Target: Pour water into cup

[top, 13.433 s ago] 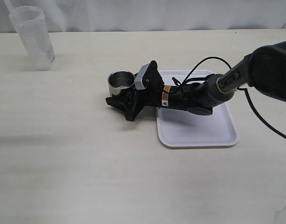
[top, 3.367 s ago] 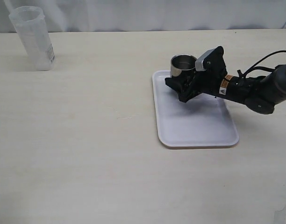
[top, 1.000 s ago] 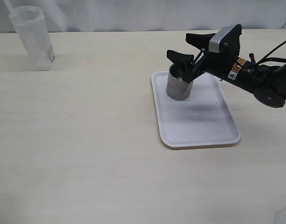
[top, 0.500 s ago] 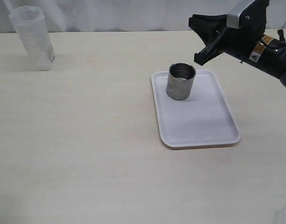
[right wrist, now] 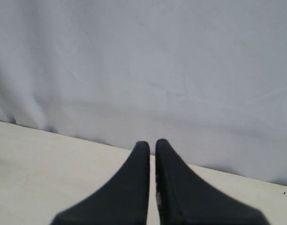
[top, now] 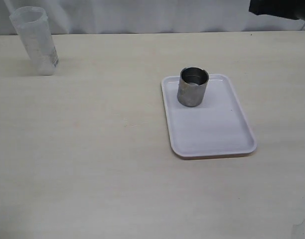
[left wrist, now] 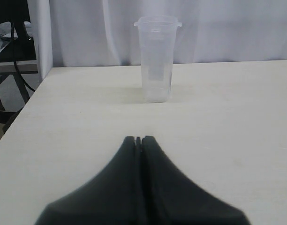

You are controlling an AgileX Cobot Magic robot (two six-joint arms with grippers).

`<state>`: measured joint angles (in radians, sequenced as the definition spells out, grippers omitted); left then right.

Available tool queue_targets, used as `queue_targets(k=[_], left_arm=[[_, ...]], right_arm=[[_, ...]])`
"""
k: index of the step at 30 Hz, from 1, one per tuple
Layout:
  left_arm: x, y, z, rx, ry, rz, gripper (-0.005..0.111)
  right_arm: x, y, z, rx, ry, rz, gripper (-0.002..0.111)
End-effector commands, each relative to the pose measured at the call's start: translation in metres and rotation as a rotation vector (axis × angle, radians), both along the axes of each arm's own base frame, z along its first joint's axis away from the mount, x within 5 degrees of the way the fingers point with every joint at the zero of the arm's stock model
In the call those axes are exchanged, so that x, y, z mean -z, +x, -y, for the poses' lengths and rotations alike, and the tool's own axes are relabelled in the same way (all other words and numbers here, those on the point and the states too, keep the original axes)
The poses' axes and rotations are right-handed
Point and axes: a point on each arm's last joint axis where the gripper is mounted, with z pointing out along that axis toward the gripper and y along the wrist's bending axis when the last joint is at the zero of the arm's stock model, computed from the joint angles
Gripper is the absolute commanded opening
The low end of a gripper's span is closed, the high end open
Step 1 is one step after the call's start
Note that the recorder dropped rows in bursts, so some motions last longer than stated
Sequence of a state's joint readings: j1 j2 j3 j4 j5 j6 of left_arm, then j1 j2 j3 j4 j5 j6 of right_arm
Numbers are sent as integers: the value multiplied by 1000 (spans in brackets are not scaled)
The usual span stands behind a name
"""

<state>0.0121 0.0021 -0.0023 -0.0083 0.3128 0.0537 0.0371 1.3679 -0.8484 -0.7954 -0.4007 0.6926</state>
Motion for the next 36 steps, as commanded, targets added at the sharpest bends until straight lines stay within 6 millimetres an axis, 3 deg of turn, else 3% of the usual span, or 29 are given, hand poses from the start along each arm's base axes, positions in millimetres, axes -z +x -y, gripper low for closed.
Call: queue_targets(k=[1, 16, 28, 36], left_arm=[[0, 0, 0, 0, -5, 7, 0], [0, 0, 0, 0, -5, 7, 0], [0, 0, 0, 0, -5, 7, 0], [0, 0, 0, 0, -5, 7, 0]], right_arm=[[-17, -17, 0, -10, -8, 19, 4], [-54, -84, -3, -76, -20, 161, 4], [-41, -160, -1, -82, 114, 241, 4], [-52, -208, 0, -100, 183, 386, 4]])
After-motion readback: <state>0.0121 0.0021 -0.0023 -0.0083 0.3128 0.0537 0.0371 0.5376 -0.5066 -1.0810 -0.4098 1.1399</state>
